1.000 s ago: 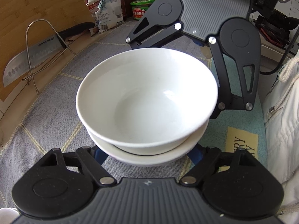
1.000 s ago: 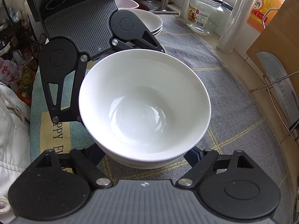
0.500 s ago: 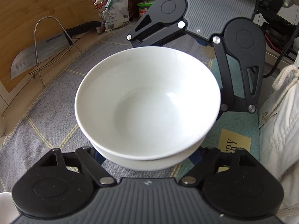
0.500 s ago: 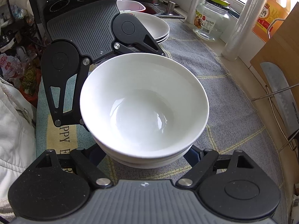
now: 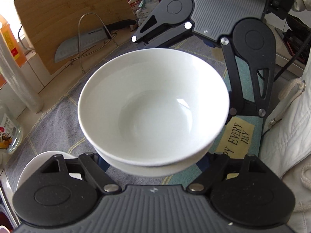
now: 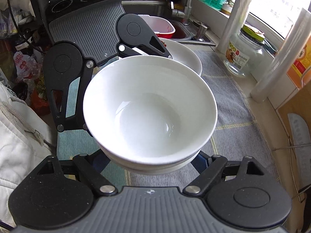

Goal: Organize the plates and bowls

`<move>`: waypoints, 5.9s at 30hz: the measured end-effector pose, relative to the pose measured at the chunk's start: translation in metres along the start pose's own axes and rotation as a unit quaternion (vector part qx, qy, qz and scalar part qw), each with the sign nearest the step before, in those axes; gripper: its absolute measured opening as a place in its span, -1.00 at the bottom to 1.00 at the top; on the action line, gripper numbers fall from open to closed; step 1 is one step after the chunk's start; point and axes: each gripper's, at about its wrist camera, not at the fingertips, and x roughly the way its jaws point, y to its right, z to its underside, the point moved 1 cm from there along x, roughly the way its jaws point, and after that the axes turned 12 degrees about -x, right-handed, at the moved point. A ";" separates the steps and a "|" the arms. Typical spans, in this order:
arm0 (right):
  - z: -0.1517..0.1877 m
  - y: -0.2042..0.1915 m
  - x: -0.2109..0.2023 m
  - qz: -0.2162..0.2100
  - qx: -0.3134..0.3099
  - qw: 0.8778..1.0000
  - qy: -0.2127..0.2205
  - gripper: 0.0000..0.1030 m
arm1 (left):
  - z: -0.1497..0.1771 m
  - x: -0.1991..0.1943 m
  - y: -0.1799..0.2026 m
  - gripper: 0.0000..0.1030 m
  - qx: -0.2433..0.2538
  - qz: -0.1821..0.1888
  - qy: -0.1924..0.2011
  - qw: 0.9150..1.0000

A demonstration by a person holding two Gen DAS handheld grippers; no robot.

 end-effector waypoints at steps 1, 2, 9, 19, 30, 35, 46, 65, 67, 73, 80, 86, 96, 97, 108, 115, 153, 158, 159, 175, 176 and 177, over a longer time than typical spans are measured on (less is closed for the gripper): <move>-0.006 0.002 0.003 -0.002 -0.004 1.000 0.003 0.75 | 0.004 -0.005 -0.005 0.64 -0.003 -0.005 0.001 1.000; -0.012 0.003 0.005 -0.003 -0.007 1.000 0.005 0.75 | 0.008 -0.010 -0.009 0.65 -0.006 -0.011 0.001 1.000; -0.058 0.016 0.028 -0.008 -0.036 0.999 0.017 0.75 | 0.028 -0.033 -0.043 0.64 -0.017 -0.040 0.007 0.999; -0.104 0.038 0.067 -0.008 -0.056 0.998 0.016 0.75 | 0.055 -0.042 -0.089 0.64 -0.026 -0.063 0.010 0.998; -0.121 0.055 0.110 -0.020 -0.047 0.999 0.007 0.74 | 0.072 -0.028 -0.120 0.65 -0.039 -0.066 -0.008 0.997; -0.121 0.058 0.116 -0.024 -0.048 0.999 0.001 0.74 | 0.072 -0.023 -0.125 0.65 -0.045 -0.063 -0.011 0.997; -0.120 0.065 0.117 -0.034 -0.040 0.999 0.000 0.75 | 0.072 -0.022 -0.129 0.65 -0.049 -0.057 -0.011 0.997; -0.123 0.068 0.117 -0.027 -0.017 0.999 0.006 1.00 | 0.081 -0.025 -0.122 0.86 -0.041 -0.080 0.011 0.996; -0.124 0.067 0.117 -0.024 -0.015 1.000 0.004 1.00 | 0.084 -0.026 -0.122 0.87 -0.050 -0.084 0.014 0.995; -0.124 0.063 0.113 -0.011 -0.010 1.000 0.000 1.00 | 0.093 -0.040 -0.122 0.91 -0.102 -0.110 0.050 0.987; -0.119 0.049 0.092 0.017 0.010 1.000 0.008 1.00 | 0.106 -0.072 -0.106 0.97 -0.172 -0.161 0.104 0.966; -0.107 0.032 0.071 0.048 0.066 0.997 0.010 1.00 | 0.114 -0.090 -0.070 0.99 -0.244 -0.223 0.158 0.930; -0.059 -0.013 0.026 0.170 0.300 0.939 -0.023 1.00 | 0.121 -0.099 0.004 0.98 -0.448 -0.288 0.149 0.833; -0.055 -0.018 0.021 0.173 0.317 0.932 -0.027 1.00 | 0.120 -0.104 0.013 0.98 -0.462 -0.290 0.155 0.824; -0.045 -0.074 -0.025 0.190 0.358 0.914 0.003 1.00 | 0.105 -0.138 0.072 0.99 -0.491 -0.302 0.189 0.795; -0.040 -0.085 -0.037 0.194 0.365 0.910 0.015 1.00 | 0.102 -0.141 0.085 0.99 -0.484 -0.330 0.182 0.790; -0.037 -0.087 -0.055 0.205 0.375 0.903 0.042 1.00 | 0.087 -0.150 0.096 0.99 -0.471 -0.368 0.168 0.784; -0.037 -0.088 -0.056 0.208 0.376 0.902 0.042 1.00 | 0.087 -0.151 0.097 0.99 -0.470 -0.371 0.168 0.784; -0.038 -0.088 -0.056 0.209 0.375 0.902 0.042 1.00 | 0.087 -0.151 0.097 0.99 -0.470 -0.371 0.168 0.783; -0.038 -0.088 -0.056 0.210 0.377 0.901 0.042 1.00 | 0.086 -0.151 0.096 0.99 -0.471 -0.370 0.167 0.783; -0.039 -0.087 -0.056 0.210 0.377 0.901 0.041 1.00 | 0.086 -0.151 0.096 0.99 -0.471 -0.370 0.167 0.783; -0.039 -0.087 -0.056 0.210 0.377 0.901 0.041 1.00 | 0.086 -0.151 0.096 0.99 -0.471 -0.370 0.167 0.783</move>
